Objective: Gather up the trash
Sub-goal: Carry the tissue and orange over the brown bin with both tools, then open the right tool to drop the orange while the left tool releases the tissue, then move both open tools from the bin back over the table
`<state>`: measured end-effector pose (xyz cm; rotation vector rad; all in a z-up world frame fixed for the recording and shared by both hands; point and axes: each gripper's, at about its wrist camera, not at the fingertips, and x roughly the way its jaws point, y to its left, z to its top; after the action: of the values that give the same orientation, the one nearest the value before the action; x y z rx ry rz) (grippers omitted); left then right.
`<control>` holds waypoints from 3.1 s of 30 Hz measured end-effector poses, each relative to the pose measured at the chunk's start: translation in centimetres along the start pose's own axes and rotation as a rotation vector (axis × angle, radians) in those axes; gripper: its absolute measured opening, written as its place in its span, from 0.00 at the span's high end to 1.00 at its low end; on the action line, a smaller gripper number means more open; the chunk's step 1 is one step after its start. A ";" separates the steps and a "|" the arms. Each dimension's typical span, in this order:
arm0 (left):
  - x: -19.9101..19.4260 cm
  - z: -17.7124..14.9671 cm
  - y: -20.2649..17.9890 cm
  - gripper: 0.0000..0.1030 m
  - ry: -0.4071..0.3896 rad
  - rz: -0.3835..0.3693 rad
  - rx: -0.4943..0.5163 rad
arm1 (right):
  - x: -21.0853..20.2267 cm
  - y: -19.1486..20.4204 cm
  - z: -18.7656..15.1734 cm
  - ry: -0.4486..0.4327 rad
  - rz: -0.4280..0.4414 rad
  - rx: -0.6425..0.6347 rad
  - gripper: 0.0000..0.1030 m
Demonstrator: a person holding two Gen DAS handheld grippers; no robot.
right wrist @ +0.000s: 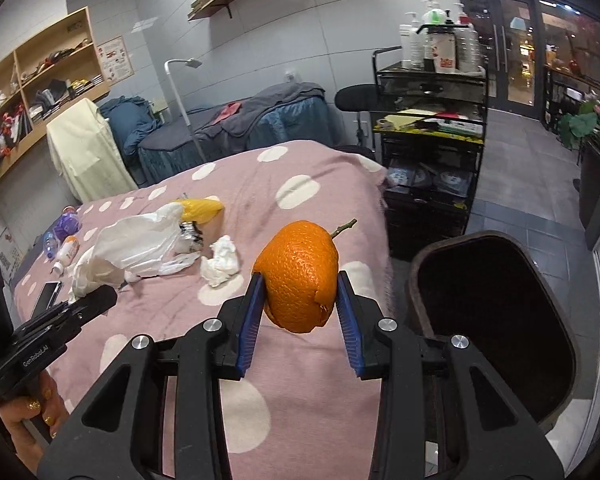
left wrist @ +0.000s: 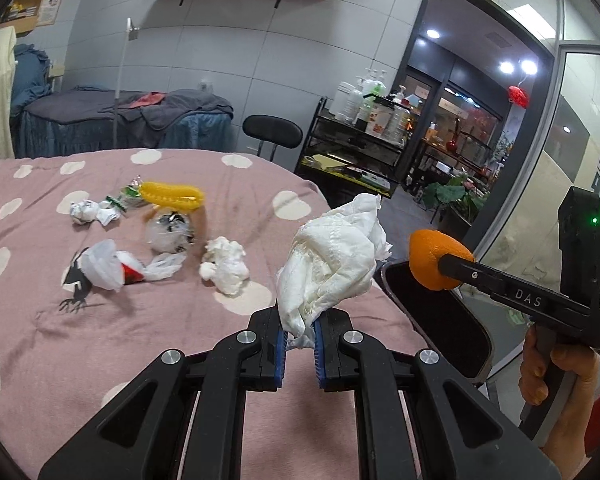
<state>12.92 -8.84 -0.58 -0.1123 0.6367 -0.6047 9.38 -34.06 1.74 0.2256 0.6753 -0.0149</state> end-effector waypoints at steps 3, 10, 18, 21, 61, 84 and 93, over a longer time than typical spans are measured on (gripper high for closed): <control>1.5 0.1 -2.0 0.89 0.017 -0.032 0.032 | -0.8 -2.9 -0.5 -0.008 -0.075 0.041 0.64; 4.7 0.3 -6.3 0.89 0.061 -0.090 0.100 | -0.3 -10.5 -2.9 0.046 -0.211 0.189 0.64; 7.6 0.6 -9.6 0.89 0.101 -0.136 0.157 | 3.0 -17.0 -5.8 0.163 -0.329 0.317 0.64; 8.4 0.7 -10.6 0.89 0.117 -0.151 0.177 | 4.1 -17.9 -6.3 0.193 -0.343 0.324 0.64; 18.6 -1.7 -20.5 0.89 0.374 -0.269 0.323 | -4.4 -24.7 -8.6 0.013 -0.624 0.522 0.24; 20.0 -3.9 -22.7 0.14 0.392 -0.236 0.458 | -6.4 -27.3 -10.3 0.015 -0.643 0.633 0.17; 16.0 -2.0 -21.1 0.09 0.273 -0.257 0.388 | -5.7 -26.3 -9.7 0.007 -0.593 0.639 0.16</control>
<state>11.46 -35.01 -4.72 0.2602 0.7625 -0.9926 -3.36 -58.03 -7.34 0.6305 0.7093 -0.8071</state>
